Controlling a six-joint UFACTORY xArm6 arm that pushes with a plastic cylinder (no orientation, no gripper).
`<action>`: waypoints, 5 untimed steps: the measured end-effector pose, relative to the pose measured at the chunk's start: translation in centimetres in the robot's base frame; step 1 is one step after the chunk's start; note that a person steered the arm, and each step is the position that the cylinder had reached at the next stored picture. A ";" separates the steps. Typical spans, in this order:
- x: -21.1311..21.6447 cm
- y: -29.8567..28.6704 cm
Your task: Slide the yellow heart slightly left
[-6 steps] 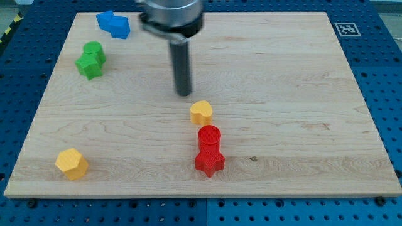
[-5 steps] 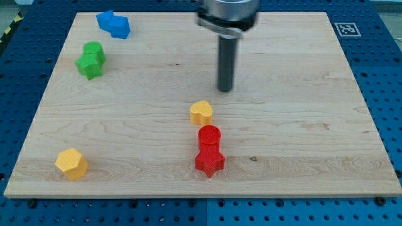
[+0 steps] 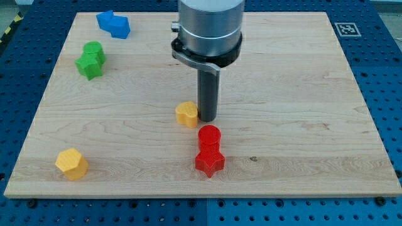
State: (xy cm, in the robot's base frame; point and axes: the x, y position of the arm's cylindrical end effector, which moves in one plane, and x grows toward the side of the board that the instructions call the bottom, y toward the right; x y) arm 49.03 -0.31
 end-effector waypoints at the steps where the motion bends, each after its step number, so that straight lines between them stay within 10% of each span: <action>1: 0.0 -1.9; 5: -2.9 -7.5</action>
